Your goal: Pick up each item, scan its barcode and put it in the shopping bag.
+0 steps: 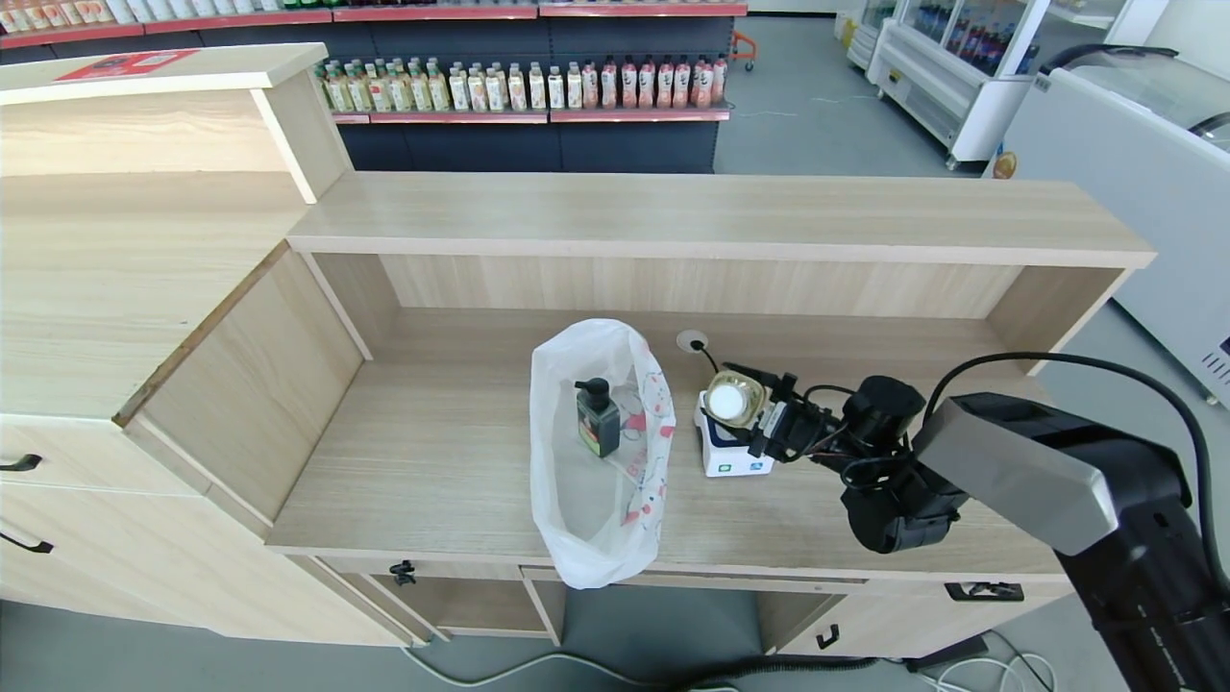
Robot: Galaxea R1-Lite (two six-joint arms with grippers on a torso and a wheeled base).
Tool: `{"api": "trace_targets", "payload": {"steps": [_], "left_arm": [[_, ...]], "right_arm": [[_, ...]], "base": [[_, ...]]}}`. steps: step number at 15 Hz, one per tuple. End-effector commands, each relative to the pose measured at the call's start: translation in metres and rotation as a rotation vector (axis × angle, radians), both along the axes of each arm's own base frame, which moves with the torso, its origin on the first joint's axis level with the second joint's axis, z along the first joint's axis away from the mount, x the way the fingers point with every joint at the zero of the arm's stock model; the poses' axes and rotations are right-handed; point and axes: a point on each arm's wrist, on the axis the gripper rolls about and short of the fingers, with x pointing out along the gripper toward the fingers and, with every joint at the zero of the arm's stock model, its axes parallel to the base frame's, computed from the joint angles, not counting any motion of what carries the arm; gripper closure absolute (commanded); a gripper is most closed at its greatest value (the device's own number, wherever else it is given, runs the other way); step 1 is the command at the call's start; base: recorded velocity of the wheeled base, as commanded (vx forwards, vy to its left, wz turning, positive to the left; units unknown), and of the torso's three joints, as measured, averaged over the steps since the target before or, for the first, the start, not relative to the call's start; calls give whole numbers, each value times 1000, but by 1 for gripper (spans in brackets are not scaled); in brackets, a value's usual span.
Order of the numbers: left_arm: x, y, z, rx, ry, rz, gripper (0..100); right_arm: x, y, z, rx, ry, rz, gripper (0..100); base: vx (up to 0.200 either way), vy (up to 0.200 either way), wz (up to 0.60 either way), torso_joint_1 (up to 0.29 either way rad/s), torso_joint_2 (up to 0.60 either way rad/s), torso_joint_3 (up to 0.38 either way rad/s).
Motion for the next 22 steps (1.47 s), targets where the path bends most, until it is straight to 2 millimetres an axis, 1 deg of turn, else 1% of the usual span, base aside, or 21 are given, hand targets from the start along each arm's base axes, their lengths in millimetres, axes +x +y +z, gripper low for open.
{"api": "trace_targets", "payload": {"steps": [1,4,5,6,7,8,9,10,11,12,13,15,16,17,18,19,22], "left_arm": [[0,0,0,0,0,0,0],[0,0,0,0,0,0,0],[0,0,0,0,0,0,0],[0,0,0,0,0,0,0],[0,0,0,0,0,0,0],[0,0,0,0,0,0,0],[0,0,0,0,0,0,0],[0,0,0,0,0,0,0],[0,0,0,0,0,0,0],[0,0,0,0,0,0,0],[0,0,0,0,0,-1,0],[0,0,0,0,0,0,0],[0,0,0,0,0,0,0],[0,0,0,0,0,0,0],[0,0,0,0,0,0,0],[0,0,0,0,0,0,0],[0,0,0,0,0,0,0]], "right_arm": [[0,0,0,4,11,0,100],[0,1,10,24,9,1,100],[0,1,16,46,23,-1,100],[-1,-1,28,89,38,-23,100],[-2,-2,53,172,53,-64,100],[-3,-4,69,242,69,-102,100],[-7,-9,98,338,100,-165,100],[-10,-18,120,377,129,-233,100],[-14,-32,142,438,201,-338,100],[-18,-34,152,504,252,-384,100],[-25,-35,156,560,319,-416,100],[-55,-31,160,594,518,-424,100],[-80,-23,160,623,676,-404,100],[-102,-16,166,666,805,-379,100],[-116,-11,168,678,881,-369,100],[-122,-10,168,678,901,-367,100],[-123,-11,164,673,912,-375,100]], "base": [[0,0,0,0,0,0],[0,0,0,0,0,0],[0,0,0,0,0,0],[0,0,0,0,0,0],[0,0,0,0,0,0],[0,0,0,0,0,0],[0,0,0,0,0,0],[0,0,0,0,0,0],[0,0,0,0,0,0],[0,0,0,0,0,0],[0,0,0,0,0,0],[0,0,0,0,0,0],[0,0,0,0,0,0],[0,0,0,0,0,0],[0,0,0,0,0,0],[0,0,0,0,0,0],[0,0,0,0,0,0]]}}
